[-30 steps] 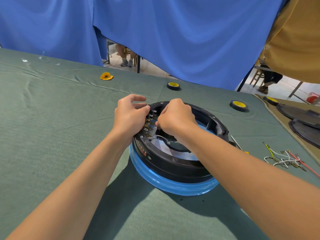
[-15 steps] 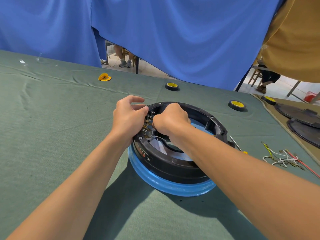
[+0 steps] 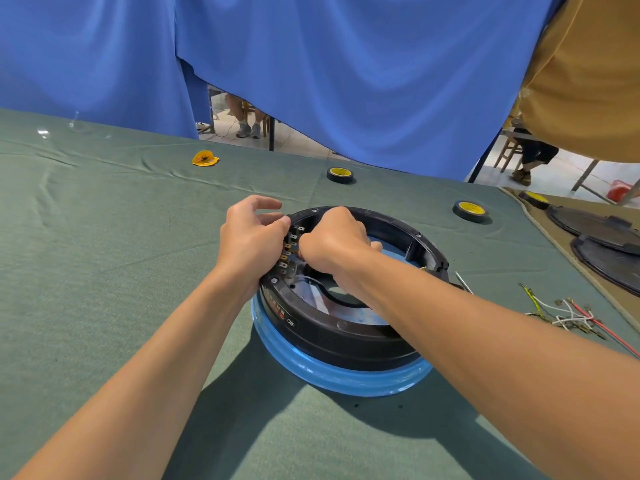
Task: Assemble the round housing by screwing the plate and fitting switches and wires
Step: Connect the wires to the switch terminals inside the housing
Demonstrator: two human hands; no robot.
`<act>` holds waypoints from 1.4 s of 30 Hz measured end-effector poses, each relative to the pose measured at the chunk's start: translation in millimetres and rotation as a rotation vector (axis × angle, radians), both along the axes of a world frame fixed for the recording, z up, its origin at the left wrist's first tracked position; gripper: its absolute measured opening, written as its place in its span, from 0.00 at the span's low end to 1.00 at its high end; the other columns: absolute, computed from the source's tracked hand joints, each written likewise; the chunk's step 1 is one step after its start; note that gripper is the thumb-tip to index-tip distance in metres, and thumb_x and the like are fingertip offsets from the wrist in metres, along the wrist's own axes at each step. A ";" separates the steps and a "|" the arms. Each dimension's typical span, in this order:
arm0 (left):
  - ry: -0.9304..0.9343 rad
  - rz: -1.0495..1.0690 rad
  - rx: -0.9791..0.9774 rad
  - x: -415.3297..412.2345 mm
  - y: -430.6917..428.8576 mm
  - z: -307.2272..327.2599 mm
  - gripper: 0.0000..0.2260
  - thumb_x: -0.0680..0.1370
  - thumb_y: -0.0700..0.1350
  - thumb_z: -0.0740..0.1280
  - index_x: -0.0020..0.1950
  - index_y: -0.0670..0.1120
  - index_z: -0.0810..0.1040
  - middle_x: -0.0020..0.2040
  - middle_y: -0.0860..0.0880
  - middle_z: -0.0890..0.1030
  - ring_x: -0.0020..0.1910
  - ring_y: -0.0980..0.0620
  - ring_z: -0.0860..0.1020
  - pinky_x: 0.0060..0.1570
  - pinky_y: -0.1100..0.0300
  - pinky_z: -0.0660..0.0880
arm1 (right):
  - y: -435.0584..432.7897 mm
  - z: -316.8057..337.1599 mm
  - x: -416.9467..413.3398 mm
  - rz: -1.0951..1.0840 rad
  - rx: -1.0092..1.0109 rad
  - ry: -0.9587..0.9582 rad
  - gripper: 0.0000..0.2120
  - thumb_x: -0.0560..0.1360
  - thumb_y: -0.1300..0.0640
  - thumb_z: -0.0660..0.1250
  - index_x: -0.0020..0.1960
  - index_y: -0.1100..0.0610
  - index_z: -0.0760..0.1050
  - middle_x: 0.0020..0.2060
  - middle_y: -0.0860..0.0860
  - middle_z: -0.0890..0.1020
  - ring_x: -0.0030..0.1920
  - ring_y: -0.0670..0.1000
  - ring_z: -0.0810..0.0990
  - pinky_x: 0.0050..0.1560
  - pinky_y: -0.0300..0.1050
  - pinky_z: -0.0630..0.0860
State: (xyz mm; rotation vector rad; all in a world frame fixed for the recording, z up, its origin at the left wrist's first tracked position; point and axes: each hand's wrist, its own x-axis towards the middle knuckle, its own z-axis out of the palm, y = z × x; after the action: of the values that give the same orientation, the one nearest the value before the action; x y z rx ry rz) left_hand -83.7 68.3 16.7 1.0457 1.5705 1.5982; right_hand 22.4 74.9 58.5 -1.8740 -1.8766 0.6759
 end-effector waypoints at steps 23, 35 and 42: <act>0.017 0.032 0.006 1.3 -6.2 3.9 0.09 0.76 0.37 0.70 0.54 0.49 0.80 0.49 0.48 0.85 0.46 0.45 0.84 0.49 0.41 0.82 | 13.4 -4.2 22.0 0.425 0.065 -0.148 0.04 0.73 0.54 0.73 0.47 0.47 0.83 0.51 0.51 0.80 0.62 0.56 0.64 0.52 0.52 0.56; 0.005 0.017 -0.009 1.8 -7.6 6.6 0.09 0.77 0.37 0.69 0.56 0.47 0.79 0.49 0.48 0.85 0.45 0.45 0.85 0.46 0.40 0.82 | 13.2 -4.5 25.8 0.428 0.025 -0.030 0.02 0.72 0.54 0.74 0.45 0.50 0.84 0.53 0.51 0.81 0.63 0.56 0.70 0.63 0.53 0.65; 0.010 0.025 -0.007 1.7 -6.5 5.6 0.10 0.77 0.37 0.70 0.55 0.48 0.80 0.48 0.47 0.85 0.44 0.46 0.84 0.46 0.42 0.82 | 13.7 -5.3 20.0 0.474 0.074 -0.117 0.05 0.76 0.58 0.70 0.51 0.53 0.81 0.54 0.55 0.77 0.62 0.57 0.63 0.52 0.51 0.59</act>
State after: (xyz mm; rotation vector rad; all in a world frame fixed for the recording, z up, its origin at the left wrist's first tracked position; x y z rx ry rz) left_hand -81.9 61.8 22.4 1.0362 1.6006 1.6053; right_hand 42.5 88.6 53.2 -1.4562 -2.4184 0.6362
